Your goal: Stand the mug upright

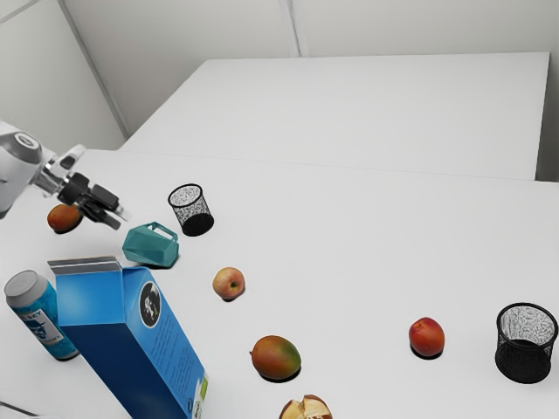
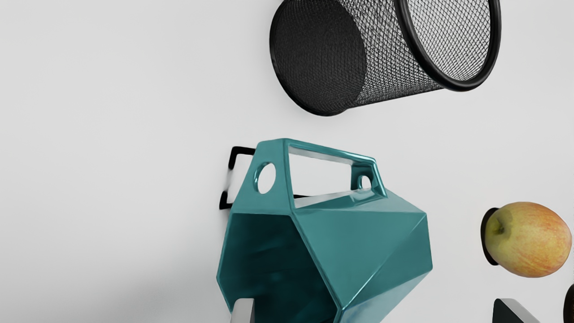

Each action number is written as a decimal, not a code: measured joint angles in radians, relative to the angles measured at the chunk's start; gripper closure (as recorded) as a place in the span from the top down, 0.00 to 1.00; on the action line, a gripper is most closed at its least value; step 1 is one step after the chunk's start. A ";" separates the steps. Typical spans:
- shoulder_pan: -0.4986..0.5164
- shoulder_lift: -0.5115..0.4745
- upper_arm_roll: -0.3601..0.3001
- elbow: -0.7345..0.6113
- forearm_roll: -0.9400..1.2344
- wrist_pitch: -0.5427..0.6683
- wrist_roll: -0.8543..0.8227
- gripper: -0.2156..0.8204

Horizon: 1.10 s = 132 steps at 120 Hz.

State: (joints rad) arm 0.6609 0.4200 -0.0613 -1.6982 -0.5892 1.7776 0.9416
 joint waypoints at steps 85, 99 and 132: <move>0.005 0.030 0.002 -0.128 -0.208 -0.007 0.120 0.76; 0.005 0.035 0.002 -0.131 -0.213 -0.024 0.116 0.70; 0.003 0.034 0.000 -0.131 -0.216 -0.038 0.111 0.23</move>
State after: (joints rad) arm 0.6643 0.4540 -0.0609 -1.8295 -0.8057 1.7391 1.0525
